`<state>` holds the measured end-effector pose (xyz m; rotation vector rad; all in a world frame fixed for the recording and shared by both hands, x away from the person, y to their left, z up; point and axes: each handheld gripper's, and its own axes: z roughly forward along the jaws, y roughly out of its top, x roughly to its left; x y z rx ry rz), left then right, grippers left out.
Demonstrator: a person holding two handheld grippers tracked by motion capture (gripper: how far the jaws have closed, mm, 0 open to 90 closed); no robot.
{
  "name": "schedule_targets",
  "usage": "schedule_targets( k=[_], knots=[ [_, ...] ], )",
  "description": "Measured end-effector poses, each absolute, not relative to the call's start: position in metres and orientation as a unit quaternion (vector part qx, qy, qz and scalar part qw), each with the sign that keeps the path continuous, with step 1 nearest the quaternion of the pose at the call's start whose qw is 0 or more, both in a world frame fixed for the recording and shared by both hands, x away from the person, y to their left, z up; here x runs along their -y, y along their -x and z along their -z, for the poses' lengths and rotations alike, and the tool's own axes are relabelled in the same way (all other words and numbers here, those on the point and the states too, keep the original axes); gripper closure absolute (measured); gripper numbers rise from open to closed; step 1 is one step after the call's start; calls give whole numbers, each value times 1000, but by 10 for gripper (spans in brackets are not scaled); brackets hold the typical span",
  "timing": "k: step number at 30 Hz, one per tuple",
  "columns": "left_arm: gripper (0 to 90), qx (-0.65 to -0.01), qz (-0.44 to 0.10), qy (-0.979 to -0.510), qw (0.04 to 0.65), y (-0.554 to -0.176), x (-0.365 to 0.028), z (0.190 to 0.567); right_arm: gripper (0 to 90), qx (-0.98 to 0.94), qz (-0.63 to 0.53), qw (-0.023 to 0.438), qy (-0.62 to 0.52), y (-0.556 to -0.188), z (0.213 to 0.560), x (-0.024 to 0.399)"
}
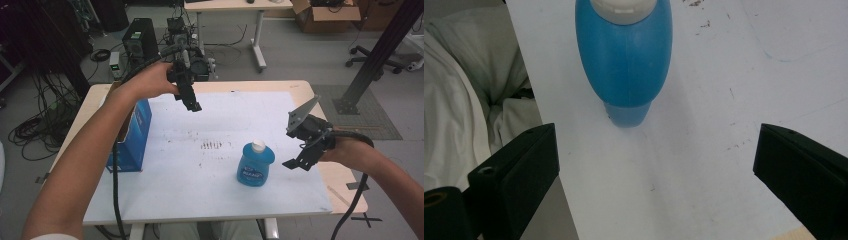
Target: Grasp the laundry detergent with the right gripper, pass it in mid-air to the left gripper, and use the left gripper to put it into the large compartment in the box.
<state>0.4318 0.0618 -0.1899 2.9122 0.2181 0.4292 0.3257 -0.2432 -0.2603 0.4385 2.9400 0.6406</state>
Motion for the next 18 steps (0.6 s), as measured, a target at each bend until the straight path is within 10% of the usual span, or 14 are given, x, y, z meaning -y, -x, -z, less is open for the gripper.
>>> schedule_targets(
  k=[18],
  knots=[
    [52,-77,-147,-981,96,-428,-62,189,41,-964,-216,51,-145,-321,259,244]
  ],
)
